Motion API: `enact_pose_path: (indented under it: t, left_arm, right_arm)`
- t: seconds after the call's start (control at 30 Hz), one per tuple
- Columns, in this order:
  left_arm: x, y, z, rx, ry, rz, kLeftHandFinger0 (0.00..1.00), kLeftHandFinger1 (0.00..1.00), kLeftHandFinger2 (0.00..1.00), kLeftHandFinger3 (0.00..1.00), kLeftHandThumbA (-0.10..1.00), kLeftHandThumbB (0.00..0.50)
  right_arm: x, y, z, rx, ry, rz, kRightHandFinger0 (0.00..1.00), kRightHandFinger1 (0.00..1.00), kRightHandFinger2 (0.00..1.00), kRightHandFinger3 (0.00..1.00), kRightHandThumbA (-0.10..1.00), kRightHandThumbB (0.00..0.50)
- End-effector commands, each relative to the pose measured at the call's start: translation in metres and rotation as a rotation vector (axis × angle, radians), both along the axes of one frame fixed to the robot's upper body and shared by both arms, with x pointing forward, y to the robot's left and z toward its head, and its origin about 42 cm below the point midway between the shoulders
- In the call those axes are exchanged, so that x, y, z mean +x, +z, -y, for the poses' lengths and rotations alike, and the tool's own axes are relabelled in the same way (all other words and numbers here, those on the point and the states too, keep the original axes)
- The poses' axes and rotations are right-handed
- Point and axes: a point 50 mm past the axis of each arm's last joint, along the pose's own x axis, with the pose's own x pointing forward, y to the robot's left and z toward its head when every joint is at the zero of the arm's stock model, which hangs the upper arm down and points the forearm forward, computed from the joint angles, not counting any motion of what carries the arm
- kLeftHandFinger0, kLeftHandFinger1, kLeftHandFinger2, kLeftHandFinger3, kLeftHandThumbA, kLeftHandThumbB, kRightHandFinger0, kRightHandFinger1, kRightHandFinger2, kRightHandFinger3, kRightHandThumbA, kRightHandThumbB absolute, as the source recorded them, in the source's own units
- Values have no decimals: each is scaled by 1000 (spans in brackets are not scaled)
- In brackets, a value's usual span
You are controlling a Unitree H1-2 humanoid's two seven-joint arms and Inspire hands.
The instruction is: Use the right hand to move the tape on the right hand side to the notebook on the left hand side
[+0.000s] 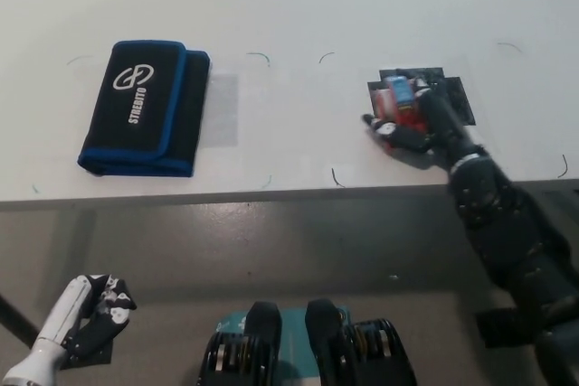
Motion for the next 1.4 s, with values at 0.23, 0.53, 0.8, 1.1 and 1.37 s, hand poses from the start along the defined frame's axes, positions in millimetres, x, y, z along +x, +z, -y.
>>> enact_pose_path:
  t: [0.23,0.53,0.8,1.1,1.37]
  left_arm:
    - [10,19,0,42,-29,75,38,73,223,360,-100,380]
    - [12,23,1,40,-33,76,58,103,238,364,-100,369]
    - [13,24,1,42,-36,74,53,115,249,370,-100,366]
    - [13,26,-1,41,-37,83,38,107,250,370,-100,366]
    - [15,26,1,48,-43,85,22,103,252,364,-100,368]
  right_arm:
    - [9,48,-85,61,143,139,1000,1000,1000,1000,925,500]
    - [-2,45,-129,129,207,127,1000,1000,1000,1000,883,500]
    - [-9,36,-140,141,222,110,1000,1000,1000,1000,871,500]
    - [-13,30,-148,117,233,98,1000,1000,1000,1000,917,500]
    - [-13,28,-150,144,235,66,1000,1000,1000,1000,876,500]
